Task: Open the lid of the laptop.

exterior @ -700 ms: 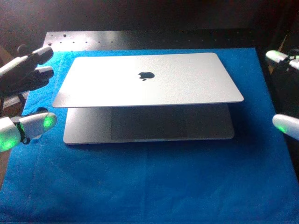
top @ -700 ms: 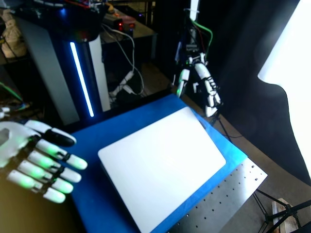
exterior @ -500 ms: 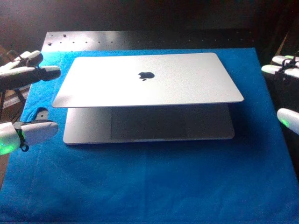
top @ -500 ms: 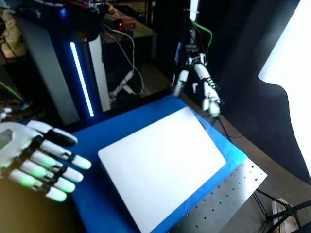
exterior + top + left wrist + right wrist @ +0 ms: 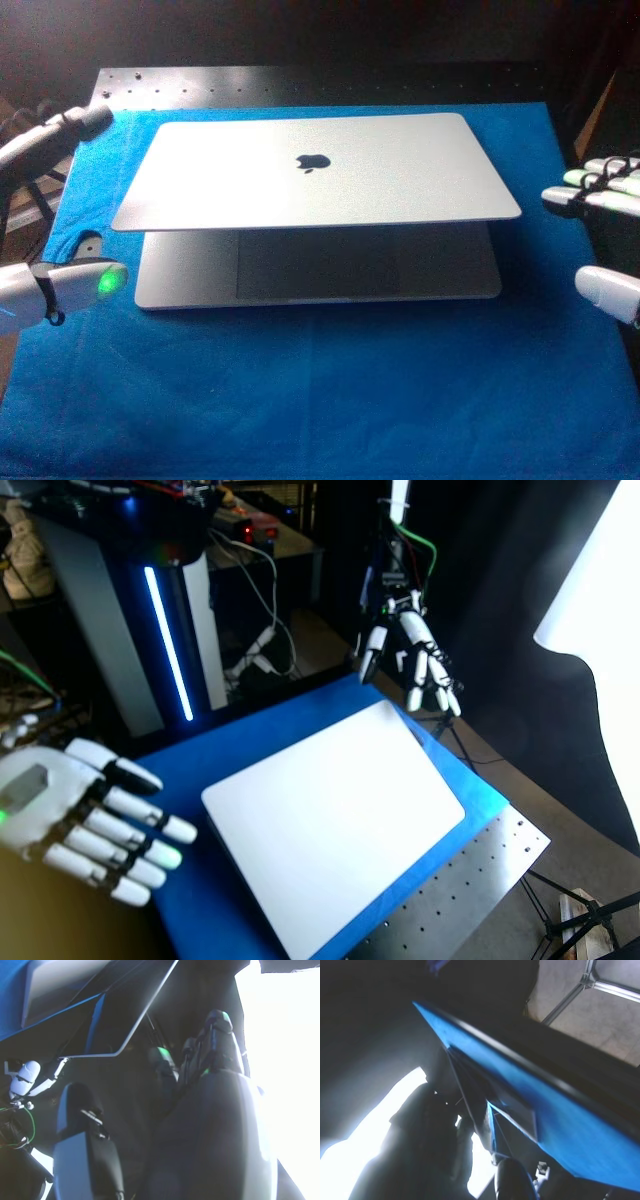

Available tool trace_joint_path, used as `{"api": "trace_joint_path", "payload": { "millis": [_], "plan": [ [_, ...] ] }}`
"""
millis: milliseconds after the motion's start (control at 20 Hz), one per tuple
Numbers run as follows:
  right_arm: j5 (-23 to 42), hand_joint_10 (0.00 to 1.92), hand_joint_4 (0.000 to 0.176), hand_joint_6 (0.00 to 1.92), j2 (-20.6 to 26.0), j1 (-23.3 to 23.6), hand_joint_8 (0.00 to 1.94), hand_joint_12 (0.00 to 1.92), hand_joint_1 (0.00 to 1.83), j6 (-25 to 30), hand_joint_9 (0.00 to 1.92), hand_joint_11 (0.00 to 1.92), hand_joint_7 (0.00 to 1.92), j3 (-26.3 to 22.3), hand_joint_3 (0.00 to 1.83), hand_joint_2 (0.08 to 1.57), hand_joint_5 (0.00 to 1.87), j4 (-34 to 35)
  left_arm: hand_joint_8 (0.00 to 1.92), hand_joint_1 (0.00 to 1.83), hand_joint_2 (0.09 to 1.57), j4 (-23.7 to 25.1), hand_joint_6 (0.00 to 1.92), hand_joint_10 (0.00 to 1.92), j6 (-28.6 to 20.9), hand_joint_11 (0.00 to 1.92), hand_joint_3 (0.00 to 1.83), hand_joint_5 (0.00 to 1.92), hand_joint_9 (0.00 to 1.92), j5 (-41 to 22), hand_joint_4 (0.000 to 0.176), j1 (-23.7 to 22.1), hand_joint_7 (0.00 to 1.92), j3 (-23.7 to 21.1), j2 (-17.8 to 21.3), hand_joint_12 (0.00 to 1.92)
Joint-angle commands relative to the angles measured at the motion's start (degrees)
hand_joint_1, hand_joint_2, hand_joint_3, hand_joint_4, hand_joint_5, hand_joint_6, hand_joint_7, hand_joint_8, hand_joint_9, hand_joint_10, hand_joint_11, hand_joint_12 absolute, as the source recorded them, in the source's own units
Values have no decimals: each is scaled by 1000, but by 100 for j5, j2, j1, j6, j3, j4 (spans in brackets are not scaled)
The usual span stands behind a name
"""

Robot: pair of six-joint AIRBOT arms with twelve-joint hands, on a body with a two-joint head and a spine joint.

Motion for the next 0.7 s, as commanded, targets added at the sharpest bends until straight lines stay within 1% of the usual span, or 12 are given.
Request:
{"api": "trace_joint_path", "payload": {
  "millis": [0,50,100,200,250,350,400,450,500,550,600,650],
  "plan": [
    [635,0,35,0,-3,42,0,37,0,16,115,160,186,35,0,1393,281,-26,0,677,949,-16,0,0,-22,0,0,0,0,-714,176,-6,0,2,-16,0],
    [614,0,50,0,-11,42,0,31,0,16,96,153,176,39,0,1373,264,-33,0,676,954,-16,0,0,-19,0,0,0,0,-713,176,-6,0,2,-17,0],
    [596,0,59,1,-19,42,0,30,0,16,91,152,174,40,0,1357,266,-56,0,688,959,-16,0,0,-12,0,0,0,0,-712,176,-6,0,2,-20,0],
    [565,0,70,1,-26,42,0,31,0,16,87,159,175,39,0,1353,265,-106,0,684,959,-16,0,0,-11,0,0,0,0,-709,176,-6,0,2,-27,0],
    [536,2,82,0,-27,42,1,31,0,16,90,160,176,38,0,1339,263,-134,0,698,955,-18,0,0,-11,0,0,0,0,-707,153,-6,0,2,-30,0],
    [499,3,78,2,-29,42,2,29,0,16,94,156,179,36,0,1344,265,-171,0,696,958,-18,0,0,-11,0,0,0,0,-706,149,-6,0,2,-31,0],
    [470,5,84,0,-38,43,4,29,0,16,99,156,186,36,0,1340,261,-201,0,695,951,-18,0,0,-11,0,0,0,0,-705,145,-6,0,2,-31,0],
    [454,8,102,1,-48,43,2,35,0,16,112,172,184,36,0,1325,261,-221,0,709,953,-18,0,0,-11,0,0,0,0,-702,151,-6,0,2,-33,0],
    [438,6,98,1,-62,43,0,34,0,16,110,169,178,37,0,1325,264,-248,0,720,960,-29,0,0,-11,0,2,0,0,-693,140,-5,0,3,-46,0],
    [428,10,86,1,-73,44,4,44,0,16,125,193,186,38,0,1327,265,-267,0,701,961,-42,0,0,-11,0,2,0,0,-682,150,-4,0,5,-57,0],
    [421,15,65,7,-85,45,10,54,0,16,141,217,206,38,0,1336,282,-285,0,720,957,-54,0,0,-11,0,0,0,0,-680,143,1,0,5,-71,0],
    [411,16,36,6,-97,45,16,66,0,16,158,245,237,38,6,1353,285,-308,0,736,956,-58,0,0,-11,0,0,0,0,-681,144,4,0,6,-83,0]
  ]
}}
